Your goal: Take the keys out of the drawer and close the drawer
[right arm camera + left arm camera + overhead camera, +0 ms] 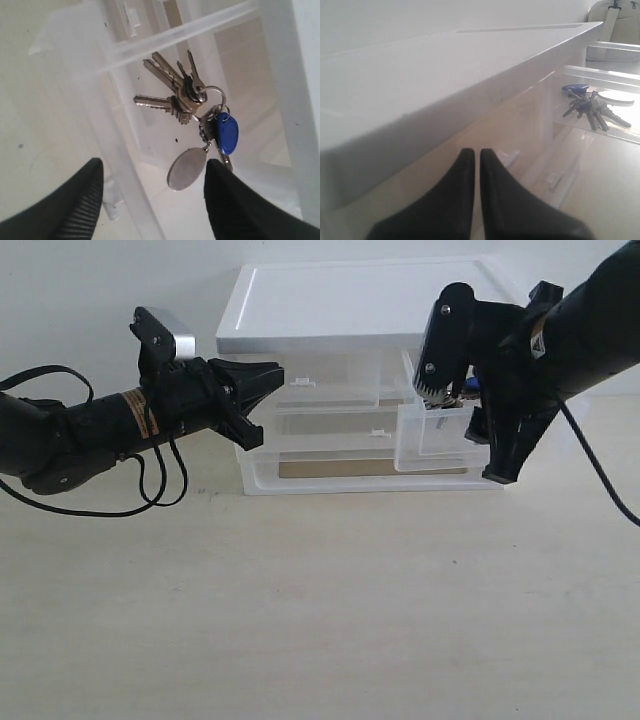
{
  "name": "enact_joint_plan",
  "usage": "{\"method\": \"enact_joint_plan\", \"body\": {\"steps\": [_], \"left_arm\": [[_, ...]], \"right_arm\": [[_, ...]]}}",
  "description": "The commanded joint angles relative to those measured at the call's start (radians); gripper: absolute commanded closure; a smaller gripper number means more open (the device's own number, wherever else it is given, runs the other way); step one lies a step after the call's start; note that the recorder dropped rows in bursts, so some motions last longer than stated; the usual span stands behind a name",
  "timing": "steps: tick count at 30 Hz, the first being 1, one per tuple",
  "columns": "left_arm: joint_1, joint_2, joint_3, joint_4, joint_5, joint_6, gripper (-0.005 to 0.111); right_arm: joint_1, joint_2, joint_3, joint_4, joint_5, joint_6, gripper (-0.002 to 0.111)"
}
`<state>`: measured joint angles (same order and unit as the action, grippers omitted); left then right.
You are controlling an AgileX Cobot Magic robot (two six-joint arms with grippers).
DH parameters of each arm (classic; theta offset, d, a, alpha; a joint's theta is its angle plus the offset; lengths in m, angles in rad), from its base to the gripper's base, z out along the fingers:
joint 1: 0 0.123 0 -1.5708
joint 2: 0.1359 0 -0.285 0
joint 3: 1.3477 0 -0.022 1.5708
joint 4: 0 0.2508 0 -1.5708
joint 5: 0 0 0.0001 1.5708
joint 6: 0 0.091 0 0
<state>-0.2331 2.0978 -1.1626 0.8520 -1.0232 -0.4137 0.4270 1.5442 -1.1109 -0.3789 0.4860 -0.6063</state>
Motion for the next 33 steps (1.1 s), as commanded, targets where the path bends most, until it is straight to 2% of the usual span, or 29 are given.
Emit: {"method": "enact_joint_plan", "body": {"steps": [1,4,9,10,25,33], "left_arm": [[0.002,0.004,-0.007,-0.007,-0.001,-0.007,0.102],[0.002,0.004,-0.007,-0.007,-0.002,-0.007,0.102],[0.002,0.004,-0.01,-0.024,-0.021,0.002,0.102],[0.002,0.004,-0.01,-0.014,-0.021,0.002,0.102],[0.002,0.004,-0.01,-0.002,-0.021,0.002,0.102],[0.002,0.004,-0.01,-0.002,-0.021,0.002,0.102]], "right_arm": [[-0.001,0.022,0.003,-0.011,-0.03,0.033,0.056],[-0.001,0.034,0.003,-0.011,-0.033,0.037,0.068],[-0.001,0.036,0.003,-0.03,-0.068,0.062,0.105],[-0.001,0.036,0.003,-0.03,-0.073,0.078,0.108],[0.004,0.03,-0.008,0.007,-0.064,0.197,0.108],[0.056,0.01,-0.008,0.002,0.003,0.174,0.108]]}}
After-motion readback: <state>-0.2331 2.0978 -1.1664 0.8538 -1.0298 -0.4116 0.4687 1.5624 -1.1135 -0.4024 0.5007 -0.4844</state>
